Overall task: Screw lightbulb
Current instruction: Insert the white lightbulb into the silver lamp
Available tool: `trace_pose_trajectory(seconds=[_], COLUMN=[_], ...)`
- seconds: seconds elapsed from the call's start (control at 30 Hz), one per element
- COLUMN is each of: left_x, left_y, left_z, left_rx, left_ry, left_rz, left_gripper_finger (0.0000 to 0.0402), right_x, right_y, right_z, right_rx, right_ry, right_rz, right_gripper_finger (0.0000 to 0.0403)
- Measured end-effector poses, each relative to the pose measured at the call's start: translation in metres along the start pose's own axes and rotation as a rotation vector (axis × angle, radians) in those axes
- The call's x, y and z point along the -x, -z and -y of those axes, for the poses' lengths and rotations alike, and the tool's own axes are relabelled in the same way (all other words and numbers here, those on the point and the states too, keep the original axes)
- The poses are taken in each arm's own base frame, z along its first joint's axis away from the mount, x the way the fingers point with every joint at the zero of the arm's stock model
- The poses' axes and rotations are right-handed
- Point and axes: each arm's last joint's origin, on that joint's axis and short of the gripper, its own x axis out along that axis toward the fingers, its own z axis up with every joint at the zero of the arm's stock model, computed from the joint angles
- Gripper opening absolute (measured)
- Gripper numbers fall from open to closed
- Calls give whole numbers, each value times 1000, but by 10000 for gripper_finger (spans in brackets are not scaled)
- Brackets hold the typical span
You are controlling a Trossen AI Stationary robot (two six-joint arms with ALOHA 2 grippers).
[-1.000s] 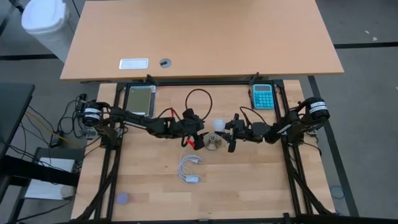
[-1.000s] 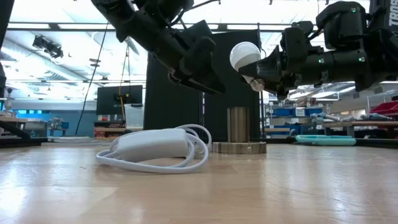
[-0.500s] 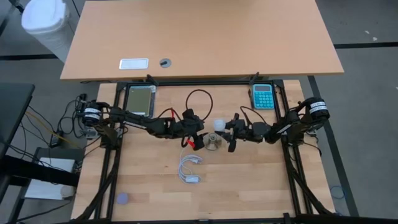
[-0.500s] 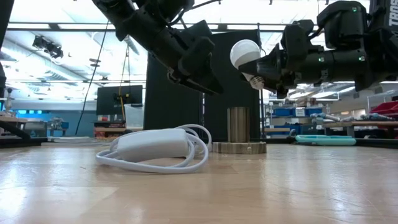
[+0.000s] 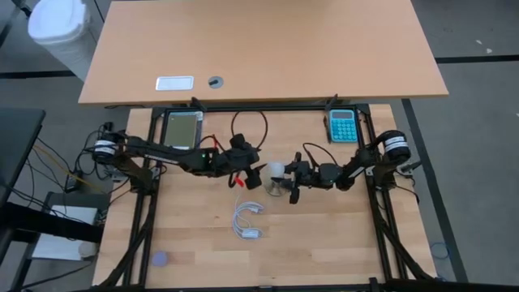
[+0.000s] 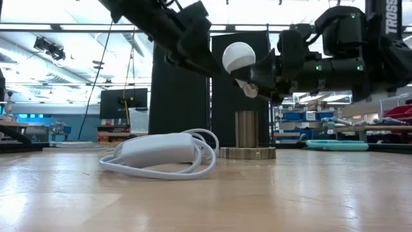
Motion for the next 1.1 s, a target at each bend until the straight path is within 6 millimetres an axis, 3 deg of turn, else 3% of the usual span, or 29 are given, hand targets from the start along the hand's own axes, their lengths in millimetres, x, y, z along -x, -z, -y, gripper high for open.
trace_pose_trajectory(seconds=[0.4,1.1], left_x=[-16,-21], left_y=[13,12], left_z=[7,12], left_rx=[-19,-5], left_ry=[4,42], left_rz=[-48,-8], left_gripper_finger=[266,266], right_x=[-9,6], right_y=[24,31], right_z=[6,13], right_rx=[21,101], right_ry=[29,75], right_rz=[-46,-104], right_gripper_finger=[158,158])
